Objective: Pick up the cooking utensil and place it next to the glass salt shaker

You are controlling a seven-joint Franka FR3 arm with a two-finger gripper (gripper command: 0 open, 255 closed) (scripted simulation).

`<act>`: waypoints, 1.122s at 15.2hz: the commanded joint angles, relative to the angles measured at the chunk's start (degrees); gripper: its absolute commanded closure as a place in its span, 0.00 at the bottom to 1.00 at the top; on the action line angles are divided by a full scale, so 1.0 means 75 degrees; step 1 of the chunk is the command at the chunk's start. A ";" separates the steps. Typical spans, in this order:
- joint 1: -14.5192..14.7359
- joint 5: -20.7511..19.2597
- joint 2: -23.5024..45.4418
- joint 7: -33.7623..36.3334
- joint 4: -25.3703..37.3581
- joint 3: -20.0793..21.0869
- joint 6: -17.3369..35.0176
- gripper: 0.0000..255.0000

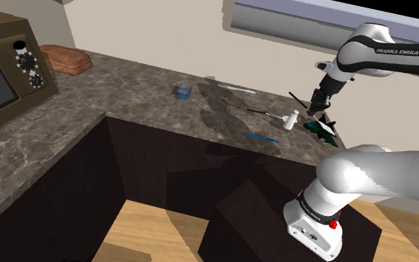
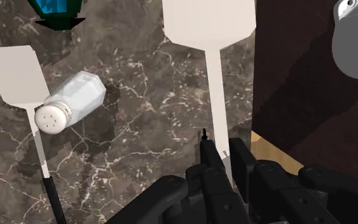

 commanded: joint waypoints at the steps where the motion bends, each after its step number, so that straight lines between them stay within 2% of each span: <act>1: -0.0239 -0.0251 -0.0133 -0.0381 0.0019 -0.0304 -0.0125 1.00; 5: -0.0774 -0.0801 -0.0454 -0.1199 0.0100 -0.0942 -0.0445 1.00; 17: -0.0887 -0.1269 -0.0068 -0.1207 -0.0871 -0.1519 0.0906 1.00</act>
